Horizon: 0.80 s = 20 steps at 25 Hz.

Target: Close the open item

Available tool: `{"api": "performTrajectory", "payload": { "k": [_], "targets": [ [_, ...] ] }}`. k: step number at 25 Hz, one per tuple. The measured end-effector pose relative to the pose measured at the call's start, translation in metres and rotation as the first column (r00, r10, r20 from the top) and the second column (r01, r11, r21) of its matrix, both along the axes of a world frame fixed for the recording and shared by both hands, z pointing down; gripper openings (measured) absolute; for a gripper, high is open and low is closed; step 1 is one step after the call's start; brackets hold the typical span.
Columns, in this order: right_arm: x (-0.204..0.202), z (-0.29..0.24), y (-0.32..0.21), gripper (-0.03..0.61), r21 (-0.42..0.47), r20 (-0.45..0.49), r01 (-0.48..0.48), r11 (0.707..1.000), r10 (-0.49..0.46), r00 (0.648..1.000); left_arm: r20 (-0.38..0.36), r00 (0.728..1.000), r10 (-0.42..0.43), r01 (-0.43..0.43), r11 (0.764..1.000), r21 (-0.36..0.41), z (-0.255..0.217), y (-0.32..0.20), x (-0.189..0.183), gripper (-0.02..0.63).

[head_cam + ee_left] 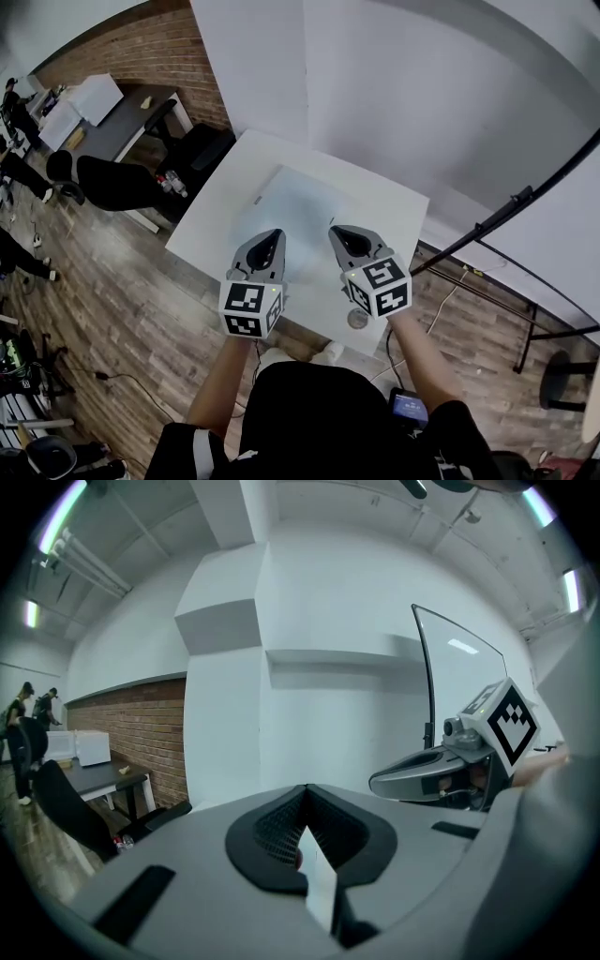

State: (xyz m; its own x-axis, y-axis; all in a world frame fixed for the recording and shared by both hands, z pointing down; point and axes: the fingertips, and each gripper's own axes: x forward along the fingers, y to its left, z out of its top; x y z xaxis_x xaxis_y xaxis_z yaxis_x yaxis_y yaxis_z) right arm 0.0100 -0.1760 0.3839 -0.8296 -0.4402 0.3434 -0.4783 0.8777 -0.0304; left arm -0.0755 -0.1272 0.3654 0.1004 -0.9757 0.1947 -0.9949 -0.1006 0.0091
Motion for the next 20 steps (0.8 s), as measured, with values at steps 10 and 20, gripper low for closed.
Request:
{"api": "performTrajectory", "payload": {
  "k": [10, 20],
  "targets": [
    [-0.018, -0.042, 0.047, 0.038, 0.067, 0.066, -0.078, 0.995, 0.074, 0.995, 0.022, 0.997, 0.069, -0.070, 0.997, 0.045, -0.031, 0.041, -0.016, 0.011],
    [-0.039, -0.067, 0.104, 0.038, 0.123, 0.115, -0.122, 0.985, 0.108, 0.988, 0.046, 0.992, 0.120, -0.124, 0.988, 0.095, -0.055, 0.093, -0.039, 0.011]
  ]
}}
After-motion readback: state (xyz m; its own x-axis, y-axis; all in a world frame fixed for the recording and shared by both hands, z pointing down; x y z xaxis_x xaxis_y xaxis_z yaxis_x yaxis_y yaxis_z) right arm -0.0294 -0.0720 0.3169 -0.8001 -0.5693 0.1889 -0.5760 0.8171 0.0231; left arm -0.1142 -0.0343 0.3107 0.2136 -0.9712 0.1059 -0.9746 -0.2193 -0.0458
